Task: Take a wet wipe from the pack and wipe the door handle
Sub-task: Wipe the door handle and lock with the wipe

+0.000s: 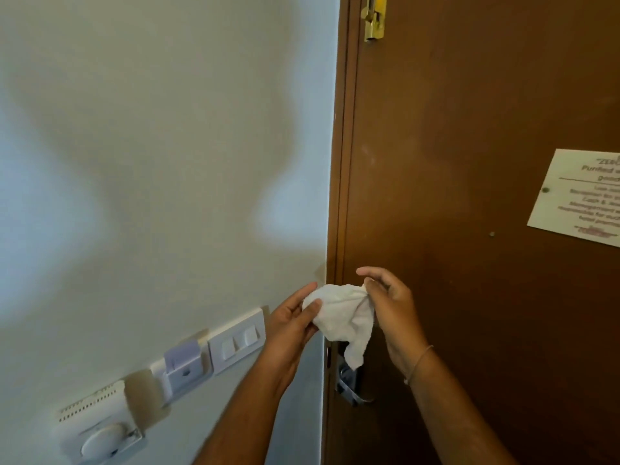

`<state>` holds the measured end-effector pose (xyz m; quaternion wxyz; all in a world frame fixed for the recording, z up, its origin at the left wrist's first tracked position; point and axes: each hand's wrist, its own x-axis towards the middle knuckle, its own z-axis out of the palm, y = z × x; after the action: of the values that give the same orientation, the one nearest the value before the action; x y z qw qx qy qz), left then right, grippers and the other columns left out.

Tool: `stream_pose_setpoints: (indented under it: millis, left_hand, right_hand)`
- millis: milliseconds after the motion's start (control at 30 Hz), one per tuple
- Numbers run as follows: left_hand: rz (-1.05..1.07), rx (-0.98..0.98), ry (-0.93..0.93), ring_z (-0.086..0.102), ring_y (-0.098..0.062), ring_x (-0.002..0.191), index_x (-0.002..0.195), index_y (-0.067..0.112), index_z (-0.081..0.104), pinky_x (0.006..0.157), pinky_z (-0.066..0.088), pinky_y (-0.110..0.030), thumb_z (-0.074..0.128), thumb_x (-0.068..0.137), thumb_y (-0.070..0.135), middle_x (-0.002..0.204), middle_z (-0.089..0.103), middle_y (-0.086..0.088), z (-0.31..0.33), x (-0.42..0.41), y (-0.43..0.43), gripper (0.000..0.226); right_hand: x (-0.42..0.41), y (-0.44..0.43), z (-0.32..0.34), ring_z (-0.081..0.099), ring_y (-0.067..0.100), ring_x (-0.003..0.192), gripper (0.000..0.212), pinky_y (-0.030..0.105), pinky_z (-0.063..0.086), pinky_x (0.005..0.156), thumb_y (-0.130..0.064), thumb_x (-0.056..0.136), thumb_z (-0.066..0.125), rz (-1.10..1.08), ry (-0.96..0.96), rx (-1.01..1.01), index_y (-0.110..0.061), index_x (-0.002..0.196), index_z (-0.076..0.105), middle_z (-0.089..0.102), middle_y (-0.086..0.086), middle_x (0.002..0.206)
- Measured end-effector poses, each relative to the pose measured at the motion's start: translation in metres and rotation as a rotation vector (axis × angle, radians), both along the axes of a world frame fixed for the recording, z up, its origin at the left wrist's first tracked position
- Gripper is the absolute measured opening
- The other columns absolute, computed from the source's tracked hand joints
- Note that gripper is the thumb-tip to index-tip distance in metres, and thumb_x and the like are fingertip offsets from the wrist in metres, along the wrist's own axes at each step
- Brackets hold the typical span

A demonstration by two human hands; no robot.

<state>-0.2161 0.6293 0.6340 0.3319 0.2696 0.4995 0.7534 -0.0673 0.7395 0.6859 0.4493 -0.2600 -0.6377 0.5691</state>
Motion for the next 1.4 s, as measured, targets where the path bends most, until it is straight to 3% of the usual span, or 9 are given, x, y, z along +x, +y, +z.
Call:
stream_pose_setpoints:
  millis: [67, 133, 300, 467, 667, 833, 933, 1067, 1400]
  left_hand:
    - [0.032, -0.023, 0.046, 0.077, -0.023, 0.121, 0.130, 0.042, 0.077, 0.101, 0.065, -0.045, 0.075, 0.101, 0.023, 0.131, 0.079, 0.000, 0.003, 0.006, 0.006, 0.034]
    - [0.074, -0.032, 0.087, 0.077, -0.028, 0.118, 0.128, 0.045, 0.077, 0.100, 0.065, -0.050, 0.073, 0.102, 0.023, 0.126, 0.080, -0.004, 0.008, 0.010, 0.013, 0.034]
    - [0.142, -0.029, 0.067, 0.079, -0.034, 0.112, 0.125, 0.038, 0.079, 0.096, 0.066, -0.055, 0.073, 0.101, 0.026, 0.118, 0.081, -0.009, 0.015, 0.011, 0.021, 0.027]
    - [-0.026, -0.309, 0.074, 0.079, -0.030, 0.112, 0.135, 0.031, 0.071, 0.096, 0.066, -0.048, 0.079, 0.080, 0.056, 0.127, 0.079, -0.010, 0.001, 0.010, 0.015, 0.060]
    - [-0.243, -0.423, -0.199, 0.078, -0.040, 0.118, 0.132, 0.007, 0.073, 0.100, 0.064, -0.052, 0.082, 0.092, 0.039, 0.129, 0.078, -0.023, -0.045, 0.003, 0.004, 0.052]
    - [-0.034, -0.486, -0.235, 0.072, -0.046, 0.122, 0.131, 0.007, 0.075, 0.110, 0.056, -0.062, 0.085, 0.089, 0.046, 0.126, 0.079, -0.023, -0.092, -0.021, -0.010, 0.059]
    - [0.141, -0.532, -0.286, 0.071, -0.050, 0.119, 0.135, 0.002, 0.069, 0.110, 0.054, -0.065, 0.081, 0.095, 0.038, 0.126, 0.075, -0.026, -0.129, -0.032, -0.010, 0.055]
    - [0.279, -0.672, -0.306, 0.063, -0.049, 0.121, 0.148, -0.005, 0.056, 0.108, 0.053, -0.058, 0.068, 0.106, 0.029, 0.137, 0.064, -0.029, -0.171, -0.031, 0.010, 0.056]
    - [-0.059, -0.616, -0.292, 0.068, -0.046, 0.122, 0.134, -0.003, 0.061, 0.108, 0.057, -0.061, 0.057, 0.109, 0.016, 0.132, 0.067, -0.029, -0.200, 0.002, 0.070, 0.032]
  right_hand:
    - [-0.003, -0.002, -0.002, 0.074, 0.010, 0.099, 0.015, 0.022, 0.063, 0.073, -0.042, 0.102, 0.065, 0.115, -0.046, -0.085, -0.038, 0.114, 0.073, 0.075, -0.015, 0.108]
    - [-0.007, 0.002, -0.004, 0.077, 0.014, 0.102, 0.035, 0.030, 0.066, 0.083, -0.047, 0.092, 0.077, 0.231, -0.119, -0.096, -0.037, 0.124, 0.068, 0.077, -0.005, 0.113]
    - [-0.009, 0.020, -0.004, 0.078, 0.010, 0.089, 0.034, 0.019, 0.061, 0.069, -0.004, 0.091, 0.080, 0.357, -0.250, -0.018, -0.019, 0.121, 0.076, 0.082, 0.003, 0.105]
    - [-0.013, 0.044, -0.005, 0.075, 0.001, 0.081, 0.015, 0.011, 0.057, 0.064, -0.008, 0.096, 0.073, 0.279, -0.316, 0.094, -0.015, 0.102, 0.085, 0.081, -0.007, 0.094]
    - [-0.023, 0.060, -0.018, 0.068, 0.000, 0.089, 0.020, 0.005, 0.054, 0.069, -0.003, 0.099, 0.068, 0.331, -0.447, 0.217, -0.008, 0.111, 0.083, 0.079, 0.000, 0.104]
    - [-0.030, 0.058, -0.029, 0.070, 0.011, 0.111, 0.024, 0.028, 0.057, 0.100, -0.011, 0.104, 0.063, 0.193, -0.520, 0.364, -0.021, 0.118, 0.080, 0.079, -0.003, 0.118]
    - [-0.035, 0.057, -0.026, 0.061, 0.014, 0.131, 0.030, 0.026, 0.040, 0.114, -0.021, 0.105, 0.062, 0.123, -0.615, 0.617, -0.026, 0.134, 0.071, 0.070, -0.005, 0.139]
    - [-0.046, 0.063, -0.015, 0.026, 0.017, 0.160, 0.042, 0.041, -0.001, 0.131, -0.028, 0.105, 0.058, 0.024, -0.840, 1.009, -0.030, 0.148, 0.059, 0.046, -0.003, 0.164]
    - [-0.049, 0.079, 0.015, 0.015, 0.024, 0.165, 0.045, 0.048, 0.000, 0.133, -0.033, 0.101, 0.062, -0.158, -0.975, 1.272, -0.031, 0.147, 0.059, 0.031, 0.004, 0.173]
